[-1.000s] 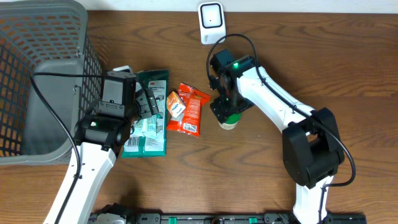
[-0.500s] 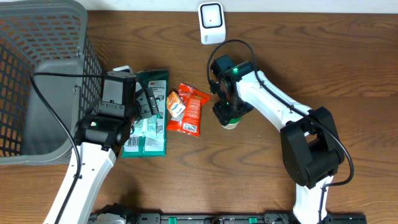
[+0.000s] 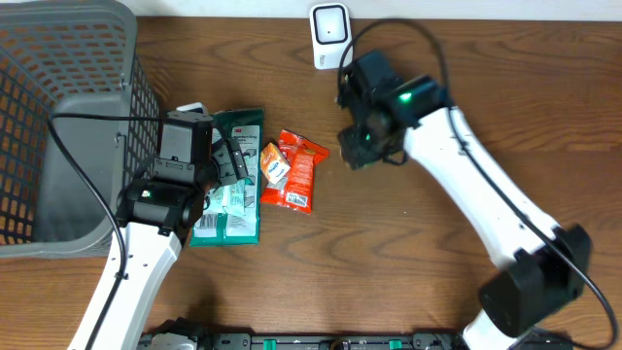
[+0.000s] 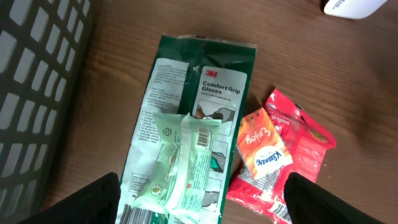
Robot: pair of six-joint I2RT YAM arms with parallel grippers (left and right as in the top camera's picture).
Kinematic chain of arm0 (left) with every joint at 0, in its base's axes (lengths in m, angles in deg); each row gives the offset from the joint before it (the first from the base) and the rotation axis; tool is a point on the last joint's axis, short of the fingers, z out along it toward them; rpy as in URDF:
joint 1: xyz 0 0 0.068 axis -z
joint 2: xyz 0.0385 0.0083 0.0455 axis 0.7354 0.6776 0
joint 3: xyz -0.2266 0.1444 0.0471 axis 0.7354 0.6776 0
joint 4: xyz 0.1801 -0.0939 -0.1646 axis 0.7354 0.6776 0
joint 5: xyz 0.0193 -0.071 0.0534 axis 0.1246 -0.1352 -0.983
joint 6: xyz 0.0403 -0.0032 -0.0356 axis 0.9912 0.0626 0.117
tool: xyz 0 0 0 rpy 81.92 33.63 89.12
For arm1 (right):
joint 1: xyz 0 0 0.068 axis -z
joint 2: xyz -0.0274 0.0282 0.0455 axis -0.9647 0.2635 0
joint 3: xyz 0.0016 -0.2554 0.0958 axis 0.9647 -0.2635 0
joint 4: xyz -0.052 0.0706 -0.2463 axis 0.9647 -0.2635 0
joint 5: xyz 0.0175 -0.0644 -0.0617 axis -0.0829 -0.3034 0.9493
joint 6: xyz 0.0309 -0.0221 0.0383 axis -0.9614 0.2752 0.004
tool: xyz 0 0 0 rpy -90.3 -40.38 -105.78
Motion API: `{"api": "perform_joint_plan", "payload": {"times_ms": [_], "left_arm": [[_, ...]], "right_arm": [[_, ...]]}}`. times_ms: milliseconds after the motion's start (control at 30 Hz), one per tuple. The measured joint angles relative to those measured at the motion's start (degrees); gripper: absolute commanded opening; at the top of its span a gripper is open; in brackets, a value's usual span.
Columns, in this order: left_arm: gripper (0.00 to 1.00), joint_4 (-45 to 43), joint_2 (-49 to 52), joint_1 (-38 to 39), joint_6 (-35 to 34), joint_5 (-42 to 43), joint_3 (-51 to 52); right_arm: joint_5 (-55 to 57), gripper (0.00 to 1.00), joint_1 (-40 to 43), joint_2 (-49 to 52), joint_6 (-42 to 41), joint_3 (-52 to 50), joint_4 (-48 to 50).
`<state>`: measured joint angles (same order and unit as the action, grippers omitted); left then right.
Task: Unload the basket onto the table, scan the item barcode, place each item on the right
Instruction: 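Carry the jar with the right gripper to the white scanner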
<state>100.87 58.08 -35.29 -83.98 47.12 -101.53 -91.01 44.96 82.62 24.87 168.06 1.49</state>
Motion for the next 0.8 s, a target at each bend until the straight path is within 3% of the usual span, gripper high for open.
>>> {"api": "perform_joint_plan", "payload": {"times_ms": [200, 433, 533, 800], "left_arm": [[0.84, -0.1, 0.0, 0.0, 0.0, 0.0, 0.0], [0.84, 0.0, 0.0, 0.0, 0.0, 0.0, 0.0], [0.84, 0.0, 0.0, 0.0, 0.0, 0.0, 0.0], [0.84, 0.0, 0.0, 0.0, 0.0, 0.0, 0.0]], "right_arm": [[0.0, 0.25, 0.1, -0.8, -2.8, 21.9, -11.5], [-0.2, 0.16, 1.3, 0.0, -4.8, 26.8, -9.8], [-0.2, 0.01, 2.0, 3.4, -5.3, 26.8, -3.4], [1.6, 0.01, 3.5, 14.1, -4.5, 26.7, 16.7]]}}
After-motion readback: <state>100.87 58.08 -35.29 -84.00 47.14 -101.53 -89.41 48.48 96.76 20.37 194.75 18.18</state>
